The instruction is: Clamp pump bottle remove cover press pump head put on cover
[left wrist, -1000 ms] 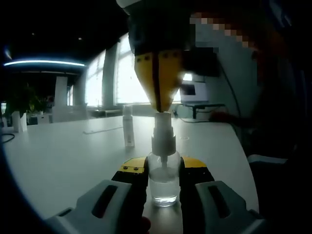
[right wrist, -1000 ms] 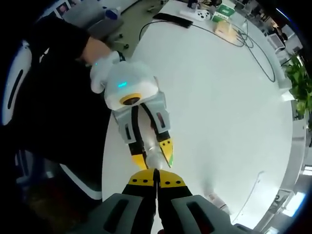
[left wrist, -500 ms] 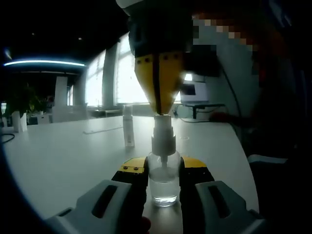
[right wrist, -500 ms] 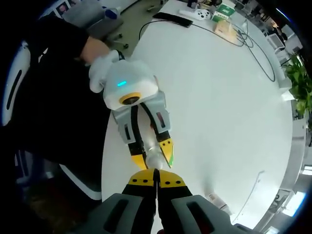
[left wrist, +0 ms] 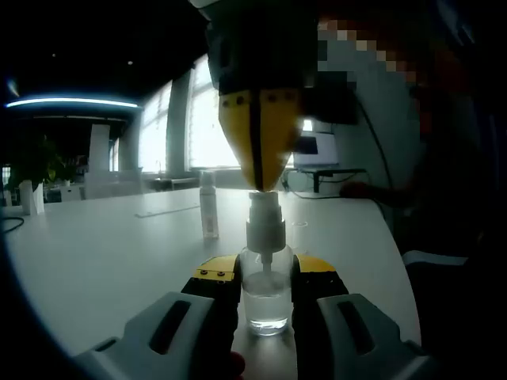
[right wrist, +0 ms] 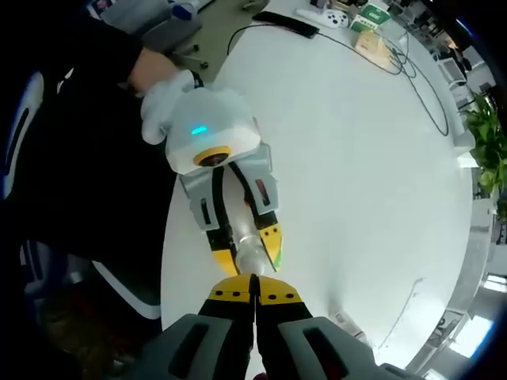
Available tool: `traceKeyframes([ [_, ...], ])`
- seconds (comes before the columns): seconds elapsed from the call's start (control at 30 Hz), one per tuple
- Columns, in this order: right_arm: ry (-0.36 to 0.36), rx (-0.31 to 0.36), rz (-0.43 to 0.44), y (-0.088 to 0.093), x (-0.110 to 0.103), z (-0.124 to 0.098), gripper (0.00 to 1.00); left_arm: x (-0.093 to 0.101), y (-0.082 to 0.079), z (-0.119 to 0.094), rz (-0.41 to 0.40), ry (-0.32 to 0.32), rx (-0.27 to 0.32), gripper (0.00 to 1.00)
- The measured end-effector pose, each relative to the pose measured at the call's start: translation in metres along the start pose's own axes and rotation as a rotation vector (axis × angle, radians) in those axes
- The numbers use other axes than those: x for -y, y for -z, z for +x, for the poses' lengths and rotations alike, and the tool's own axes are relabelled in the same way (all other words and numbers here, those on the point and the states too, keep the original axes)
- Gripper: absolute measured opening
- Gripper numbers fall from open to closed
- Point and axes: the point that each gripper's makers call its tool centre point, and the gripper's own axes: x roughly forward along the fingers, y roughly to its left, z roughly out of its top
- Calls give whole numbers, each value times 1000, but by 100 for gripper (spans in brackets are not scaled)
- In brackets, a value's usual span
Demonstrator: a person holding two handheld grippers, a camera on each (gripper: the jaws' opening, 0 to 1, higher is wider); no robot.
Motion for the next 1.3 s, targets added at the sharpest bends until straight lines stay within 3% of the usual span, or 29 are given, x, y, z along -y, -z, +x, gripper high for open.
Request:
traceKeyframes([
  [1.2, -1, 90, 41, 1, 0, -4, 0, 2, -1, 0, 3, 5, 0, 16],
  [1.3, 4, 99, 35, 2, 0, -6, 7, 3, -1, 1, 4, 7, 0, 16],
])
